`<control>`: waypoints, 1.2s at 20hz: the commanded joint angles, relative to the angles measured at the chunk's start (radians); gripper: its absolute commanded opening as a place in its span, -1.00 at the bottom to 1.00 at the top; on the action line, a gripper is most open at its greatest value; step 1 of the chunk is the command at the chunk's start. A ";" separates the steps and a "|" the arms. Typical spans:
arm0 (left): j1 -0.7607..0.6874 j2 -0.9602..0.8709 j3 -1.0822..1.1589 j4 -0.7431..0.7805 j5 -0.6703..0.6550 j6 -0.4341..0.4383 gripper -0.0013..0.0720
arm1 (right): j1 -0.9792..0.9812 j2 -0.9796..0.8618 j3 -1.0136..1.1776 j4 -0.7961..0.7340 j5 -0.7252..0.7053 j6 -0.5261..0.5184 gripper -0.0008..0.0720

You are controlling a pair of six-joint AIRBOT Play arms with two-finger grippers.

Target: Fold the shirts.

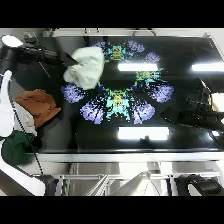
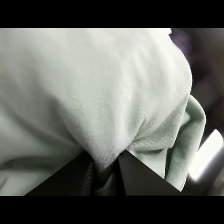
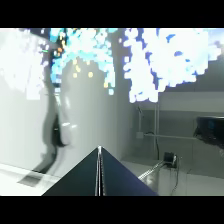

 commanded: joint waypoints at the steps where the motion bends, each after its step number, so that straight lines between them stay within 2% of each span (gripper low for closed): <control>1: -0.138 0.063 -0.137 -0.072 -0.085 0.014 -0.89 | 0.001 0.000 0.000 0.000 0.003 0.000 -0.93; 4: -0.229 0.056 -0.254 -0.072 -0.092 0.013 -0.89 | 0.001 0.000 0.000 0.000 0.031 0.000 -0.93; 5: -0.253 0.055 -0.294 -0.072 -0.086 0.014 -0.78 | 0.001 0.000 0.000 0.000 0.045 0.000 -0.93; 6: -0.270 0.055 -0.327 -0.072 -0.082 0.014 -0.02 | 0.001 0.000 0.000 0.001 0.063 0.000 -0.93; 7: -0.276 0.055 -0.347 -0.072 -0.082 0.013 0.85 | 0.001 0.000 0.000 0.001 0.085 0.001 -0.91; 8: -0.274 0.055 -0.350 -0.071 -0.091 -0.007 1.00 | 0.001 0.000 0.000 0.002 0.103 0.001 -0.79; 9: -0.260 0.055 -0.341 -0.071 -0.114 -0.009 1.00 | 0.001 0.000 0.000 0.002 0.118 0.001 -0.13; 10: -0.235 0.055 -0.321 -0.058 -0.147 -0.017 1.00 | 0.001 -0.003 0.000 0.006 0.120 0.001 0.44; 12: -0.173 0.056 -0.298 0.009 -0.232 -0.071 1.00 | 0.001 -0.027 0.000 0.027 0.109 -0.002 0.47; 16: -0.052 0.088 -0.473 0.084 -0.287 -0.125 1.00 | 0.001 -0.173 0.000 0.134 0.104 -0.142 0.45; 17: -0.035 0.104 -0.544 0.085 -0.280 -0.125 1.00 | 0.001 -0.222 0.000 0.183 0.105 -0.198 0.42; 18: -0.024 0.122 -0.612 0.086 -0.269 -0.125 0.95 | 0.002 -0.270 0.000 0.224 0.111 -0.240 0.22; 19: -0.025 0.144 -0.685 0.087 -0.251 -0.124 0.96 | 0.003 -0.311 0.000 0.256 0.124 -0.267 0.18; 24: -0.097 0.178 -0.898 0.084 -0.115 -0.097 0.96 | 0.043 -0.496 0.000 0.280 0.122 -0.293 0.18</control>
